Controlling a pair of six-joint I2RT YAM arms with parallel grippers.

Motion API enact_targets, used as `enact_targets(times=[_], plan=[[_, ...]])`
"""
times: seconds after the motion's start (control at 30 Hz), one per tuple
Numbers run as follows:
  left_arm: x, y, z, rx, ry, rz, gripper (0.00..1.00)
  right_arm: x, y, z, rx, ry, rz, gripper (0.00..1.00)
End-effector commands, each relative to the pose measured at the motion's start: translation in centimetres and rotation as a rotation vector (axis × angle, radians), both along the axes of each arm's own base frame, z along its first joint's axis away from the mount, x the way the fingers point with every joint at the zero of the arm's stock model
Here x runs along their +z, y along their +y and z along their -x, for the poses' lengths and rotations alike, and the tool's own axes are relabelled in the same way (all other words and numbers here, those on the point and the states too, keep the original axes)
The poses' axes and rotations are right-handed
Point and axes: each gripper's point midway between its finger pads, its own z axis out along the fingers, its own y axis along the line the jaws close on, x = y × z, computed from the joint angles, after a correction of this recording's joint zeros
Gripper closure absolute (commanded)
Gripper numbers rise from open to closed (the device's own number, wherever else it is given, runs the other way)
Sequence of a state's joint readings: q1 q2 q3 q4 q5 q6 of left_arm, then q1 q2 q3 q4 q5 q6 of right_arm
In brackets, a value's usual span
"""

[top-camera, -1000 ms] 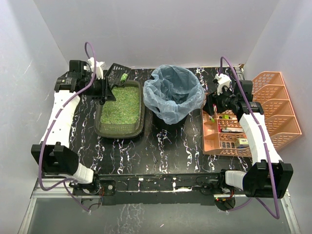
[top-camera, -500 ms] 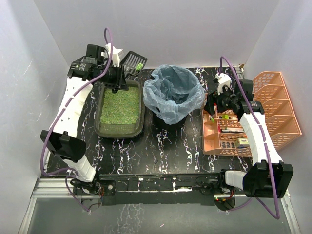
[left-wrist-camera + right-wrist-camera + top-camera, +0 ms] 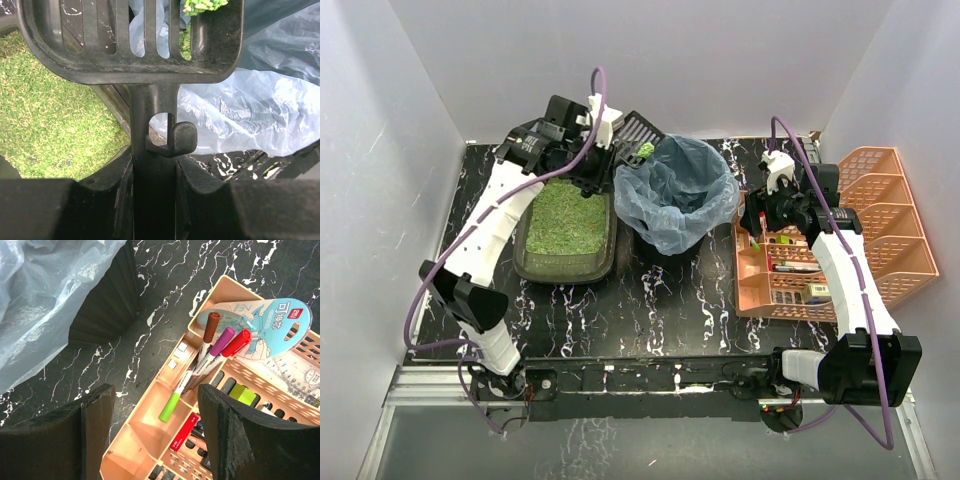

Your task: Clean the litter box

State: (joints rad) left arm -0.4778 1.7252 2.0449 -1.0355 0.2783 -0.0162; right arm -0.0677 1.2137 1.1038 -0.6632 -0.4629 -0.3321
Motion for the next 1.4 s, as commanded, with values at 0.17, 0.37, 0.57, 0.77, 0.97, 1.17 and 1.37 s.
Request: enact_targets(times=[0.17, 0.37, 0.57, 0.77, 0.97, 1.17, 1.37], plan=[[1.5, -1.3, -0.4, -0.026, -0.201, -0.184, 1.0, 2.2, -0.4, -0.4, -0.008, -0.086, 0.022, 0.27], [2.2, -1.9, -0.5, -0.034, -0.314, -0.295, 1.0, 2.1, -0.3, -0.3, -0.005, -0.086, 0.02, 0.27], [2.5, -2.0, -1.1, -0.027, -0.436, -0.462, 1.0, 2.7, -0.2, -0.2, 0.0, -0.095, 0.013, 0.27], [3.5, -2.4, -1.8, -0.003, -0.597, -0.64, 1.0, 2.5, -0.1, 0.0, 0.002, -0.095, 0.012, 0.27], [4.8, -2.9, -2.3, 0.01, -0.758, -0.789, 1.0, 2.7, -0.1, 0.1, 0.004, -0.102, 0.01, 0.27], [5.3, -2.8, -2.9, 0.028, -0.867, -0.89, 1.0, 2.9, 0.0, 0.3, 0.004, -0.107, 0.007, 0.27], [6.1, -2.8, -2.8, 0.035, -0.957, -0.935, 1.0, 2.9, 0.1, 0.4, 0.007, -0.105, -0.001, 0.27]])
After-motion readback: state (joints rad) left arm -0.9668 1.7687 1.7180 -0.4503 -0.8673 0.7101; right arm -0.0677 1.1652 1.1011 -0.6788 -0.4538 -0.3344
